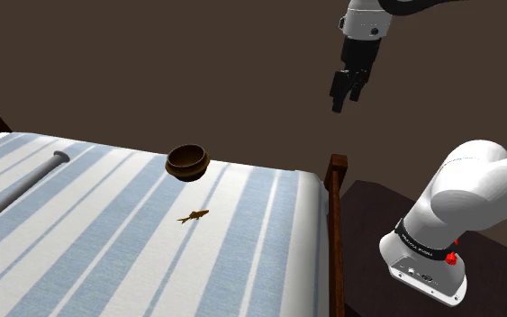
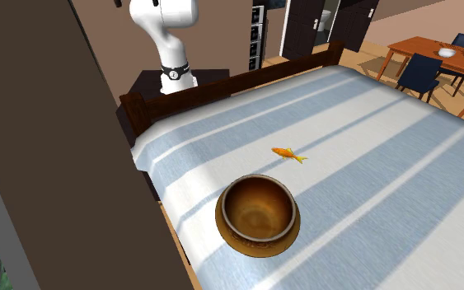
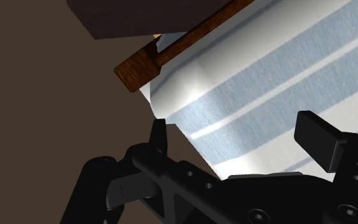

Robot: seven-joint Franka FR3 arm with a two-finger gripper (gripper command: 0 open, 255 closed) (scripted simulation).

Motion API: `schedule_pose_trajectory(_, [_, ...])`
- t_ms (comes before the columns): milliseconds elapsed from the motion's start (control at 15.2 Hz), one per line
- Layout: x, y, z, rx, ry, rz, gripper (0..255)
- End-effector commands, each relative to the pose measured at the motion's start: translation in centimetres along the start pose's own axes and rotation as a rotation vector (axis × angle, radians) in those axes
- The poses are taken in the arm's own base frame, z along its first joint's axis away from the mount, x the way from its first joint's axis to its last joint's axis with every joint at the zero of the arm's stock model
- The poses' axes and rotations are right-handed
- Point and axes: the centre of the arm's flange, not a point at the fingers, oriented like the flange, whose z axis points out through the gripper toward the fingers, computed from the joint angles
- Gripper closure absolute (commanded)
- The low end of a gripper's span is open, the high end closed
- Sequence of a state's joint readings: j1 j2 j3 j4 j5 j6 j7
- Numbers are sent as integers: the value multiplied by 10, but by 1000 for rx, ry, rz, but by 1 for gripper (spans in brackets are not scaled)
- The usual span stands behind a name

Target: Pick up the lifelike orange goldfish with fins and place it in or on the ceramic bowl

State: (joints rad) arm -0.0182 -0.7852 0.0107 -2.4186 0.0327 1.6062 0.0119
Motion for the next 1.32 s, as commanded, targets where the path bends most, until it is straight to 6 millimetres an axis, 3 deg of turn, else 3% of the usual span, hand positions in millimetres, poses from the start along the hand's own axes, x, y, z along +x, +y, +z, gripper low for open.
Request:
schedule_pose_trajectory(0, [0, 0, 0, 0, 0, 0, 0])
schedule_pose_trajectory(594, [67, -42, 76, 55, 68, -251, 0])
schedule_pose_trajectory(1254, [131, -111, 151, 116, 145, -530, 0])
